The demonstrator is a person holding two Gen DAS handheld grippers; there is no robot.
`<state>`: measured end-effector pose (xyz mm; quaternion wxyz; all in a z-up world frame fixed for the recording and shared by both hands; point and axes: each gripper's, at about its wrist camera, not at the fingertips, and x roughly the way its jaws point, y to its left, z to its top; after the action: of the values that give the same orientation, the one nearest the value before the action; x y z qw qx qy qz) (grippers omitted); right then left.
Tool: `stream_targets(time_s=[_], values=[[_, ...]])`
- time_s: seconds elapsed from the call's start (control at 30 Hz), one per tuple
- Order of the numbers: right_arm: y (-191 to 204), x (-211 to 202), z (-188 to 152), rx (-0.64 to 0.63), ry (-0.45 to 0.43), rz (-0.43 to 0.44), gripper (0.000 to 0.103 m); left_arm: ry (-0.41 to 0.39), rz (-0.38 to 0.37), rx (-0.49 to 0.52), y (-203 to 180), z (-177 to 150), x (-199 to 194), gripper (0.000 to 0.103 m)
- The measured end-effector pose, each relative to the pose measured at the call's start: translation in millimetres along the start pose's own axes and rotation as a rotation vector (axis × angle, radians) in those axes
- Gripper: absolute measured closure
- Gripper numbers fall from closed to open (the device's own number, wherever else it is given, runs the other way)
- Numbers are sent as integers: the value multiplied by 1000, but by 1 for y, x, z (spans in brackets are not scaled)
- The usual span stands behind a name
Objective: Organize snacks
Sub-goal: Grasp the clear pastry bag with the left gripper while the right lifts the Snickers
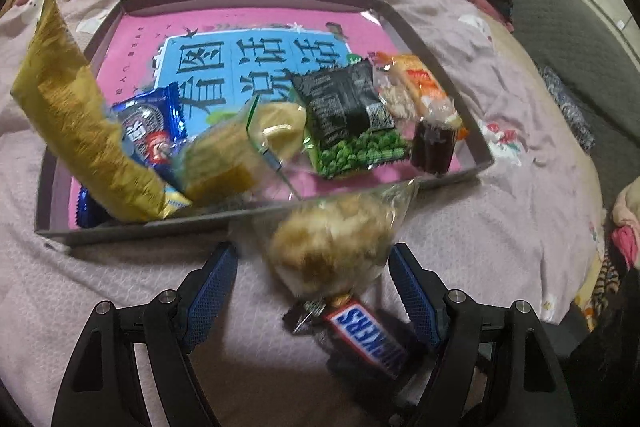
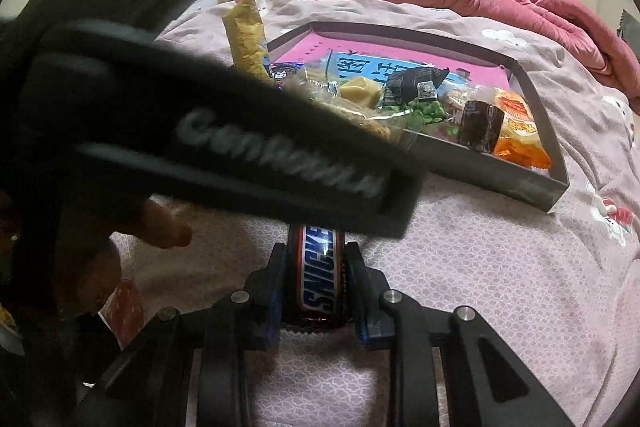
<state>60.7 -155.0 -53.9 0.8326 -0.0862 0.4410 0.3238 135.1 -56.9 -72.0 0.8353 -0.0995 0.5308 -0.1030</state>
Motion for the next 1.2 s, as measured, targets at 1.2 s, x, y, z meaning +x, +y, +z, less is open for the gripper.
stream_targets(time_s=[1.2], values=[[-39, -50, 20, 173, -215, -100, 74, -189, -15, -41, 25, -2, -93, 48]])
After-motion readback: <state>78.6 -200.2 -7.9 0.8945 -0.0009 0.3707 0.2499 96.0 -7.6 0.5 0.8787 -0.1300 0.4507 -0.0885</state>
